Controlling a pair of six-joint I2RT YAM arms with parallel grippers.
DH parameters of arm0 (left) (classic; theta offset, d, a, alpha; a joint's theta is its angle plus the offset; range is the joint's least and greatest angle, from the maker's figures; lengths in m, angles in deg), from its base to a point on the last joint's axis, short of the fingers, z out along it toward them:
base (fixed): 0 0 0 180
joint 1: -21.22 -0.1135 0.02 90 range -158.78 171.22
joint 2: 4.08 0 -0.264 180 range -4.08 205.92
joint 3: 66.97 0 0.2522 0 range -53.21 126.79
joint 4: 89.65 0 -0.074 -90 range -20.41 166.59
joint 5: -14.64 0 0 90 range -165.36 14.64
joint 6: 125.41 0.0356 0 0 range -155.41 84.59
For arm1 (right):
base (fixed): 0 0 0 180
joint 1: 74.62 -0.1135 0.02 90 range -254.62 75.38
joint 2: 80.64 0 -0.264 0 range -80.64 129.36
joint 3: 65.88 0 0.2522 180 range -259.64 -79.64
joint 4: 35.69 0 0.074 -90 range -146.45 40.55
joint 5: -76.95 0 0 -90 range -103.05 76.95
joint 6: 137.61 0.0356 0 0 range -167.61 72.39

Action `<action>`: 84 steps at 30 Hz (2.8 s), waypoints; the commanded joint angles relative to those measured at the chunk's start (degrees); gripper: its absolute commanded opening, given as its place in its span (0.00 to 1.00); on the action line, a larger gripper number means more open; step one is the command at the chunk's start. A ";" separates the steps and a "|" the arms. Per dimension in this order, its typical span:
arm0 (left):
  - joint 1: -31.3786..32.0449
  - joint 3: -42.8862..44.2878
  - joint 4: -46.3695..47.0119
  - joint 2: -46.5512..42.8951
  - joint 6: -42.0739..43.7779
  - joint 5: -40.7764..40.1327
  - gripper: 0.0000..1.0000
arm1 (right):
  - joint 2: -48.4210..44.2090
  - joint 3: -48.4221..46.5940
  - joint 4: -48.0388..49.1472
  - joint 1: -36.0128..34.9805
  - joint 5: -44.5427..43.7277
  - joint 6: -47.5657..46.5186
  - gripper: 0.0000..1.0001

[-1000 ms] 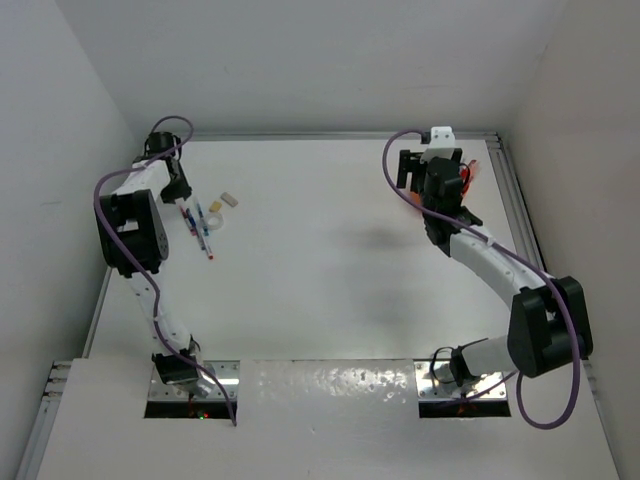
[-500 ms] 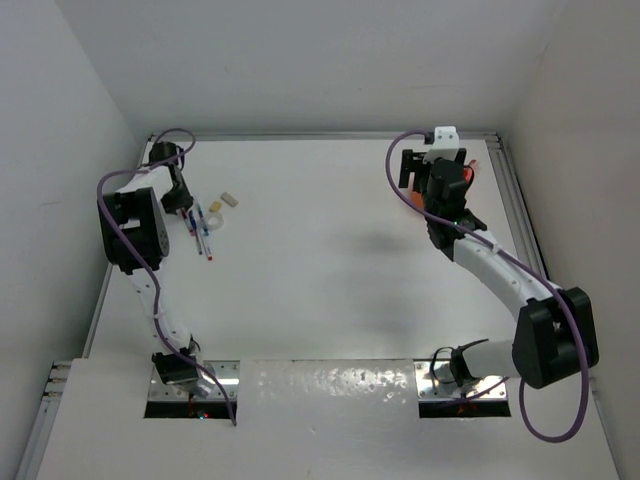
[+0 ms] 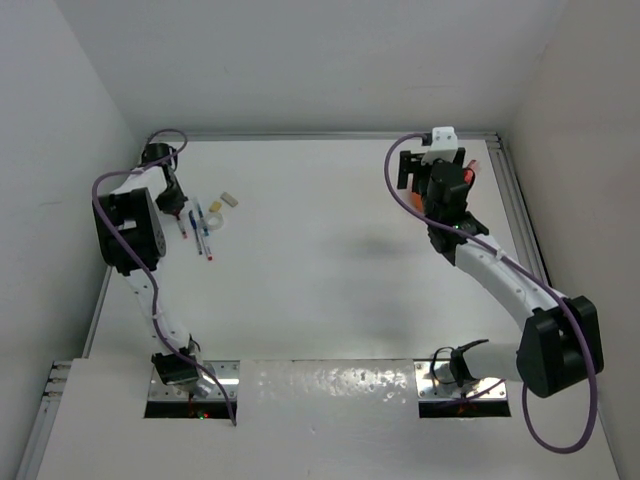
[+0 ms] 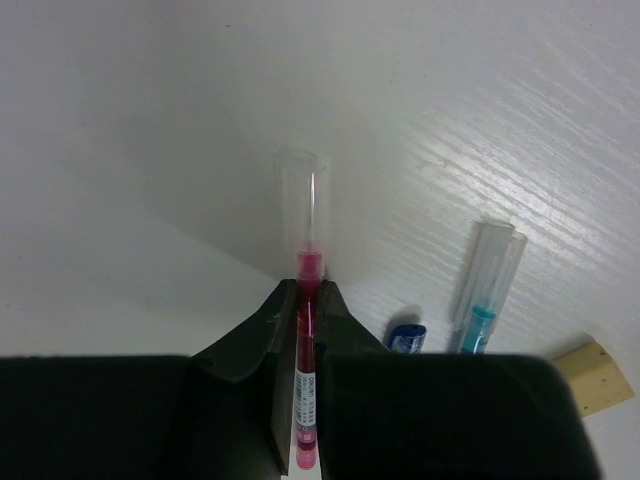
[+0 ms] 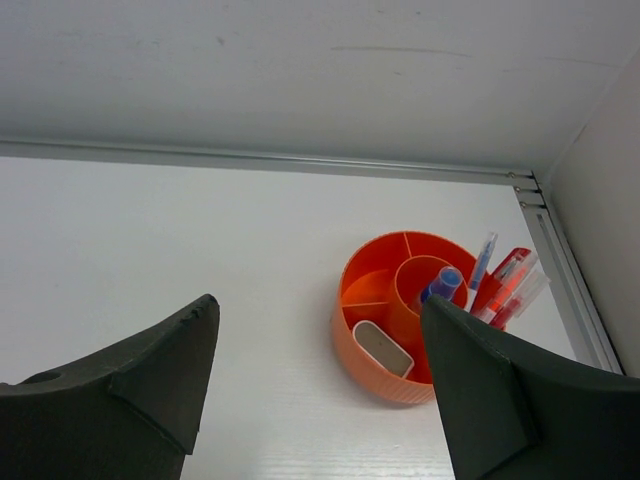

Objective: Sort the stationery into containers
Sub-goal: Pick up the pen from the center of the board, then place the pen in the storage box.

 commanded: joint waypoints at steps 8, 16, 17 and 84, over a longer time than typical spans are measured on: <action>-2.61 -2.36 4.05 -18.55 -1.21 6.11 0.00 | -4.52 -5.87 -7.34 -5.92 14.46 -1.35 0.78; 4.23 -1.13 2.40 -30.25 16.60 31.72 0.00 | -3.47 -14.30 -16.06 -11.72 32.30 3.04 0.78; 4.68 -1.04 1.70 -30.97 18.20 35.09 0.00 | -3.03 -15.09 -15.71 -12.26 33.19 3.39 0.78; 20.51 -26.01 26.14 -53.12 11.61 56.23 1.00 | 13.69 -22.05 1.10 -12.37 17.92 26.52 0.00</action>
